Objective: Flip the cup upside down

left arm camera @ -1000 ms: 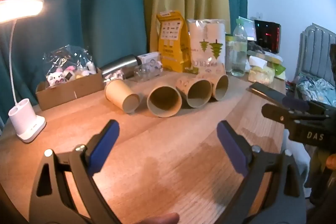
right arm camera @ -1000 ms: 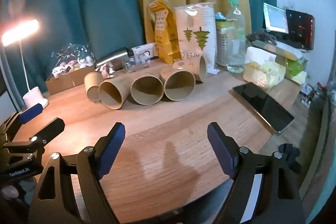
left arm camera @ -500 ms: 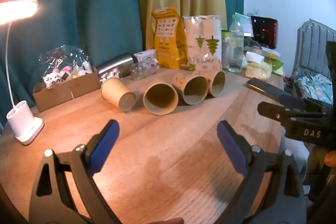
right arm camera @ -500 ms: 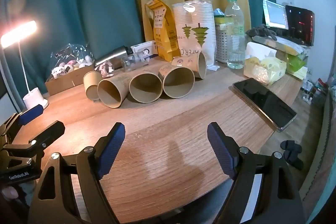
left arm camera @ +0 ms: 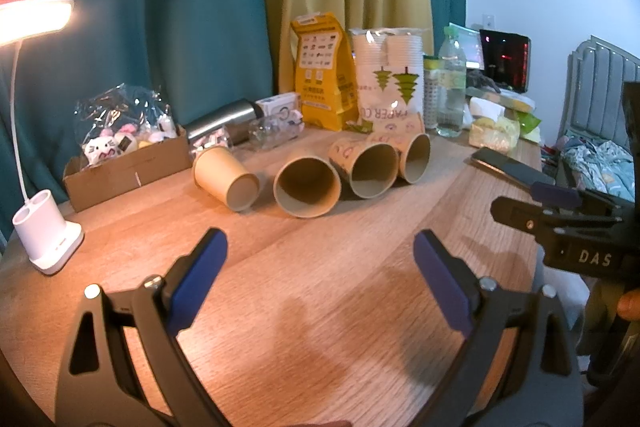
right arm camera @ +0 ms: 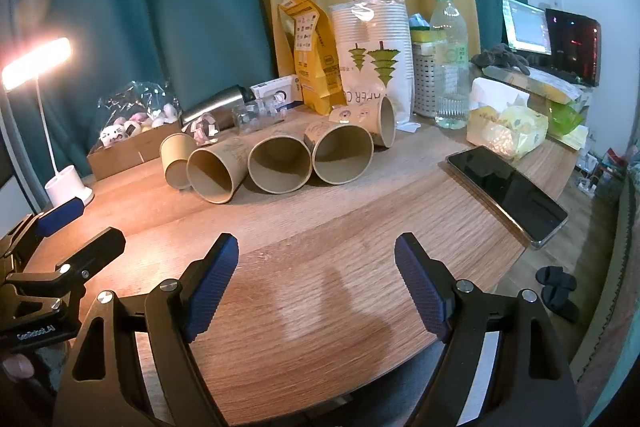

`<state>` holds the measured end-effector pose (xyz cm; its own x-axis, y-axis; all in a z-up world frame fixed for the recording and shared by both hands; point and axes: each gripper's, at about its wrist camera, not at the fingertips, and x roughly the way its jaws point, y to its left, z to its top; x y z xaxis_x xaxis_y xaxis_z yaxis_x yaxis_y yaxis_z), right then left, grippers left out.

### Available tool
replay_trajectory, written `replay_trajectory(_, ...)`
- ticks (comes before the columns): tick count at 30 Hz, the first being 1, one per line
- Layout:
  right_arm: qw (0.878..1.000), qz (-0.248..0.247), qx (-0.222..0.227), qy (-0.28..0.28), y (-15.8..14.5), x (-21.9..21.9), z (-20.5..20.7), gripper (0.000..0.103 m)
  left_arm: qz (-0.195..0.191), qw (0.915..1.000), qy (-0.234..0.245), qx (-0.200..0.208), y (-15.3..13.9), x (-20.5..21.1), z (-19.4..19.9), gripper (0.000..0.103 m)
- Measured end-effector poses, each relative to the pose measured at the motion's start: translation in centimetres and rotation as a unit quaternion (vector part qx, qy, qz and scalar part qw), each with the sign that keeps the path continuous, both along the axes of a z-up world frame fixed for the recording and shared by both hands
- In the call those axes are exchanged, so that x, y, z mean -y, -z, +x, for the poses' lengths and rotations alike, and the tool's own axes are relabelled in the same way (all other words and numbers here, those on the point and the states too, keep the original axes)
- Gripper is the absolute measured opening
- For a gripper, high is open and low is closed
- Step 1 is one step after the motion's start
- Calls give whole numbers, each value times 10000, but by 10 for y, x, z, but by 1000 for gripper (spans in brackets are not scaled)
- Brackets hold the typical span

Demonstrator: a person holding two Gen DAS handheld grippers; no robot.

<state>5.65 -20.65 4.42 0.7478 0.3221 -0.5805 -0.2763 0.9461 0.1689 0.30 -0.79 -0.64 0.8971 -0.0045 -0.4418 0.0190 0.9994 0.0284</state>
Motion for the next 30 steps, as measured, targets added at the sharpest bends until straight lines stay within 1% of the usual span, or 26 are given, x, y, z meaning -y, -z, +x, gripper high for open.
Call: replay_trajectory(30, 10000, 10, -9, -14, 0, -1, 0, 83, -6, 9999, 28, -135, 1, 1, 5, 95)
